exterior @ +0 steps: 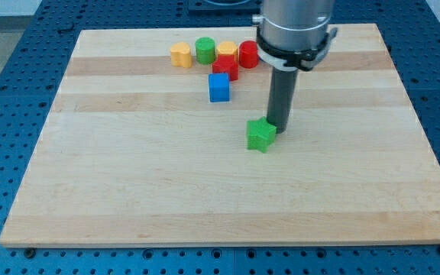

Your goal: Slide green star to the blue cube

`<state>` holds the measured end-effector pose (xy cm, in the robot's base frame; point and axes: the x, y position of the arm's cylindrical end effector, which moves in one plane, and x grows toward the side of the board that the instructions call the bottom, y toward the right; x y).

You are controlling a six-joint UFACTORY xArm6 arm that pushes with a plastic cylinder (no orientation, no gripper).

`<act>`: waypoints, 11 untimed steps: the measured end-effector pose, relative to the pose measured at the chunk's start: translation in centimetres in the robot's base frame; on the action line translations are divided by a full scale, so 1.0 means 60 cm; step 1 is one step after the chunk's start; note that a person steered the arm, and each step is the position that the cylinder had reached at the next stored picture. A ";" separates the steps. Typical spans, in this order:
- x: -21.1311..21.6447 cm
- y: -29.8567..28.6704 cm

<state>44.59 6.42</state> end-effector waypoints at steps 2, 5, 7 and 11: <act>0.063 0.028; 0.099 -0.022; 0.023 -0.060; -0.004 -0.080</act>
